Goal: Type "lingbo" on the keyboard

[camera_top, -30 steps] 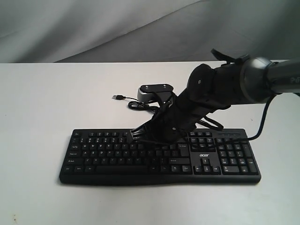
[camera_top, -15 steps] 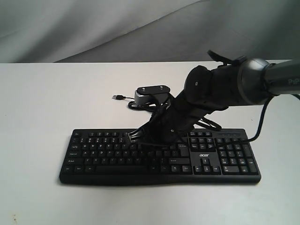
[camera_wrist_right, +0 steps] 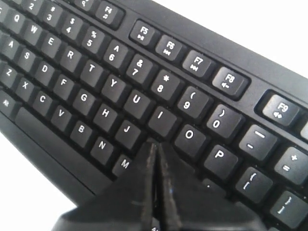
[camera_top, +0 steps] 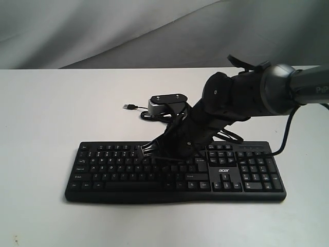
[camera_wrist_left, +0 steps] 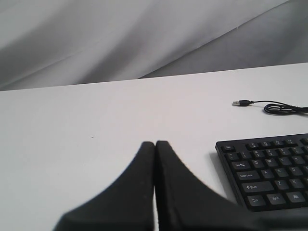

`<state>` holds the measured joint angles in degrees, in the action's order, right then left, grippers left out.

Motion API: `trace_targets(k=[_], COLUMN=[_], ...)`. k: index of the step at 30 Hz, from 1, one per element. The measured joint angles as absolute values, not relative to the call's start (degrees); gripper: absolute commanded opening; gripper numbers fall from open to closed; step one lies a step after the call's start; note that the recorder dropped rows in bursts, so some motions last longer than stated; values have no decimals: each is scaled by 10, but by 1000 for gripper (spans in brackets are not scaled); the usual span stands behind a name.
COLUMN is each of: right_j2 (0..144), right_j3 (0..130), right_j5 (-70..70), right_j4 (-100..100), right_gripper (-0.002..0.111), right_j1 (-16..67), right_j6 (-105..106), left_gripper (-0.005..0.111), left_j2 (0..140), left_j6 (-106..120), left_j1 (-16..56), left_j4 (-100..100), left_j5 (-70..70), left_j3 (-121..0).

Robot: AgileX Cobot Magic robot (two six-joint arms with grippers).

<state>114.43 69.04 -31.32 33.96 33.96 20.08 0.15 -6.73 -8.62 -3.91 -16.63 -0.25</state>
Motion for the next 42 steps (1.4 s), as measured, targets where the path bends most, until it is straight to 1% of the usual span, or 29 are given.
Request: trace_targets(k=[25, 39, 42], right_j2=[1165, 1135, 1138], right_j3=[692, 692, 709], right_j5=[-308, -270, -276], right_j4=[328, 342, 345], right_gripper=[0, 0, 0], right_j1=[340, 350, 354], right_j6=[183, 211, 218], left_gripper=[1, 1, 1], left_j2=[1, 1, 1], left_j6=[-67, -67, -67], left_j1=[-86, -86, -86], left_j4=[-39, -39, -39], left_j5=[-166, -166, -166], left_j3=[-2, -2, -2])
